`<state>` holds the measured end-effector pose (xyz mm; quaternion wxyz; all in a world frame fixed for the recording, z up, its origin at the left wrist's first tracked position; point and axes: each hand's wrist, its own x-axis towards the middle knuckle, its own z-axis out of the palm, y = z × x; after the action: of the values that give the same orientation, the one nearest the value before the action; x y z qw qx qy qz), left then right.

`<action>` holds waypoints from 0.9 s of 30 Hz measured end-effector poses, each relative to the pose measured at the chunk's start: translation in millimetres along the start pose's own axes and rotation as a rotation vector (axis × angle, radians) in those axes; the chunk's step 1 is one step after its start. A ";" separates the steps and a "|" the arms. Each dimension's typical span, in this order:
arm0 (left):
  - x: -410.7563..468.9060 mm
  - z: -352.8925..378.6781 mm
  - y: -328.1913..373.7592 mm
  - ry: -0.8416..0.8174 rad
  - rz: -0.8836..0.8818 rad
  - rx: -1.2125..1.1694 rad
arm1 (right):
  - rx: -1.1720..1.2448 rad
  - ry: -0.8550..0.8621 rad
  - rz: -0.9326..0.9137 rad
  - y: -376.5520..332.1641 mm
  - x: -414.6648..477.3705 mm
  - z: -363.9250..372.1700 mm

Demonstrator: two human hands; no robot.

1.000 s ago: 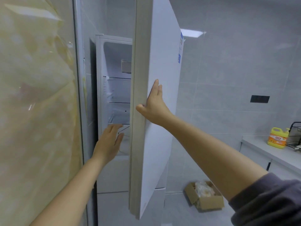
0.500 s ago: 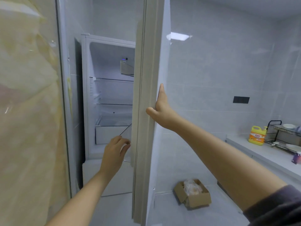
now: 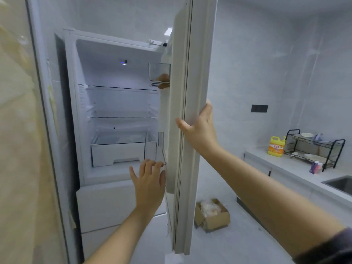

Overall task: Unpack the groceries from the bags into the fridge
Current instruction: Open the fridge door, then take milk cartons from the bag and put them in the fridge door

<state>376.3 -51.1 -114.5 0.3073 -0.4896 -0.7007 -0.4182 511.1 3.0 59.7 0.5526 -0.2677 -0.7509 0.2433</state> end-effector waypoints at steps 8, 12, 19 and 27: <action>-3.0 1.5 26.4 -0.194 0.134 0.037 | -0.281 0.070 0.078 18.1 4.5 -28.4; 13.0 -4.1 -1.5 -0.295 0.252 -0.072 | -0.328 0.081 0.119 36.5 12.4 -46.5; 68.1 12.4 -40.2 -0.371 0.294 -0.058 | -0.212 0.112 0.175 67.3 26.8 -77.4; 128.5 73.6 -72.6 -0.550 0.476 -0.115 | -0.241 0.139 0.171 98.5 39.5 -96.8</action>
<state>263.7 56.9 -61.2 0.1680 -0.7495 -0.5990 -0.2265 607.4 108.9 48.4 0.5445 -0.4112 -0.7089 0.1784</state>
